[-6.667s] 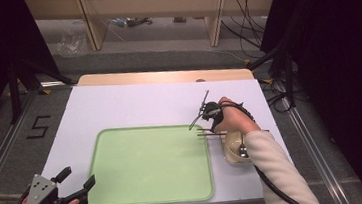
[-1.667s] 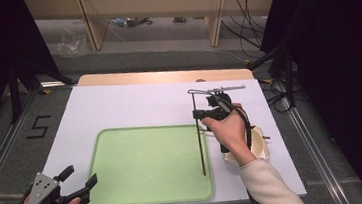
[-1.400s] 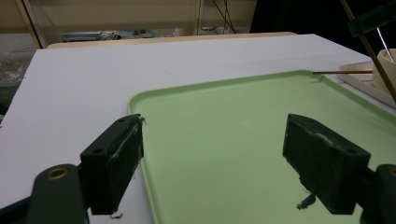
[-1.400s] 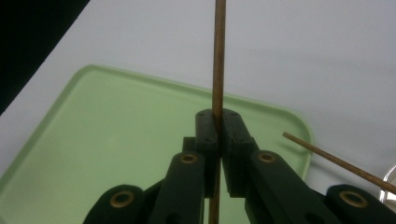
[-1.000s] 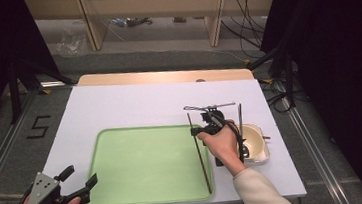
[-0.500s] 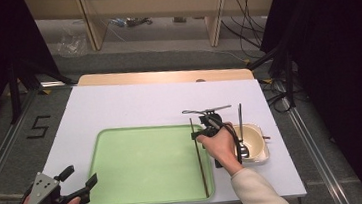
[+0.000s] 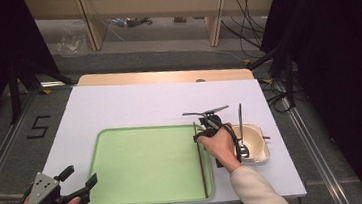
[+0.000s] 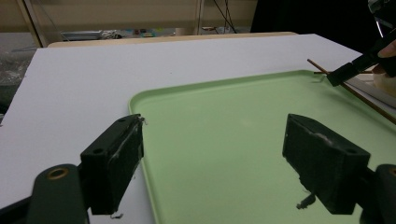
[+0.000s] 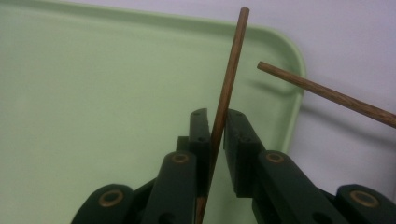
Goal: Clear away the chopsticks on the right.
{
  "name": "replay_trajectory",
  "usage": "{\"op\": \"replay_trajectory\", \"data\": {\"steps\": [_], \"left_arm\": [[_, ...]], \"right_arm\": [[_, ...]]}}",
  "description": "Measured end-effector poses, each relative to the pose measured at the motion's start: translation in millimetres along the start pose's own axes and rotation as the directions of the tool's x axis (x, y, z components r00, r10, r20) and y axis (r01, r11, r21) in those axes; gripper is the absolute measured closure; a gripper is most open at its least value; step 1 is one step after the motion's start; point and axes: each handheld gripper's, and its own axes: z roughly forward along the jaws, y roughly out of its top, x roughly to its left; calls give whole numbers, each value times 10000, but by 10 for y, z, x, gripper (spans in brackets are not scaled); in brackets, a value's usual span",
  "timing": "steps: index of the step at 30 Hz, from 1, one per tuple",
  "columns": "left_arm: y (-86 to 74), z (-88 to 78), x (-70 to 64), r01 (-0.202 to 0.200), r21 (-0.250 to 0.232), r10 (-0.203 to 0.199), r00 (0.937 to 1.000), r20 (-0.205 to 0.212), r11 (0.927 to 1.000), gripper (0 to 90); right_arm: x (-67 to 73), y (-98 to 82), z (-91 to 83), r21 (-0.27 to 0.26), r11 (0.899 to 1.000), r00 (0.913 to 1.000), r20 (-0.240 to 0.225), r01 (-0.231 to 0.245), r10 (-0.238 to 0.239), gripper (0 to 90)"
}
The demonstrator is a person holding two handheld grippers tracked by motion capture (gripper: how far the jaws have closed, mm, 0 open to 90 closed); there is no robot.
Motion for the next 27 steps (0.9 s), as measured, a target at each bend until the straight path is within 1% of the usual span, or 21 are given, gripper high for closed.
{"op": "replay_trajectory", "data": {"steps": [1, 3, 4, 5, 6, 7, 8, 11, 12, 13, 14, 15, 17, 18, 19, 20, 21, 22, 23, 25, 27], "left_arm": [[0, 0, 0, -2, 1, 2, 10000, 1, 10000, 200], [0, 0, -1, -1, -4, 1, 10000, 3, 10000, 200], [1, -1, -1, -12, 3, 12, 10000, -1, 10000, 200], [1, 0, -1, -13, 4, 13, 10000, -2, 10000, 200], [0, 0, -1, -10, 5, 10, 10000, -1, 10000, 200], [0, 0, -1, -9, 7, 9, 10000, -1, 10000, 201], [1, 0, 0, -7, -2, 7, 10000, -1, 10000, 200], [0, 1, -1, -5, -4, 5, 10000, 5, 10000, 201], [0, 1, -1, -10, 5, 10, 10000, -3, 10000, 201], [1, 0, -2, -22, 10, 22, 10000, -2, 10000, 200], [1, 0, -3, -23, 13, 23, 10000, -1, 10000, 201], [1, 0, -3, -28, 16, 28, 10000, -2, 10000, 201], [0, 0, -2, -21, 11, 21, 10000, -1, 10000, 201], [0, 0, -2, -28, 20, 28, 10000, -1, 10000, 201], [0, 0, -2, -27, 20, 27, 10000, 3, 10000, 201], [0, 0, -3, -36, 22, 36, 10000, 3, 10000, 201], [0, 0, -3, -42, 26, 42, 10000, 3, 10000, 201], [0, 0, -3, -39, 29, 39, 10000, 1, 10000, 201], [0, 1, -4, -40, 29, 40, 10000, 3, 10000, 201], [0, 1, -4, -37, 29, 37, 10000, 4, 10000, 201], [0, 0, -4, -48, 28, 48, 10000, 9, 10000, 201]], "right_arm": [[-1, 0, 9, -10, 10000, 10000, -1, 11, -11, 821], [-53, -6, 38, -234, 9966, 9969, 70, 784, -783, 819], [-36, -7, 38, -203, 9984, 9986, 142, 520, -517, 818], [-44, -4, 45, -39, 9978, 9975, 237, 662, -661, 817], [-36, -9, 50, -122, 9983, 9982, 190, 574, -572, 816], [-18, -6, 36, 214, 9993, 9992, 242, 321, -327, 814], [-7, -4, 42, 296, 9995, 9996, 260, 80, -88, 814], [-30, -8, 67, 304, 9985, 9984, 323, 445, -455, 810], [-18, -6, 65, 338, 9990, 9991, 294, 285, -295, 809], [-39, -13, 72, 305, 9981, 9982, 262, 527, -535, 809], [-32, -15, 74, 341, 9983, 9983, 329, 473, -485, 806], [-53, -15, 88, 164, 9964, 9953, 489, 832, -839, 805], [-26, -17, 82, 295, 9982, 9977, 422, 524, -536, 803], [-36, -14, 96, 284, 9968, 9955, 567, 749, -764, 802], [-36, -15, 100, 319, 9966, 9955, 549, 758, -775, 800], [-2, -18, 87, 568, 9979, 9984, 444, 312, -337, 798], [-3, -19, 90, 562, 9979, 9980, 523, 328, -358, 794], [-15, -18, 90, 525, 9972, 9971, 508, 534, -561, 788], [-2, -18, 92, 632, 9976, 9982, 518, 267, -300, 783], [-14, -18, 96, 673, 9967, 9976, 499, 444, -478, 769], [-3, -23, 100, 721, 9966, 9977, 510, 405, -443, 758]]}}
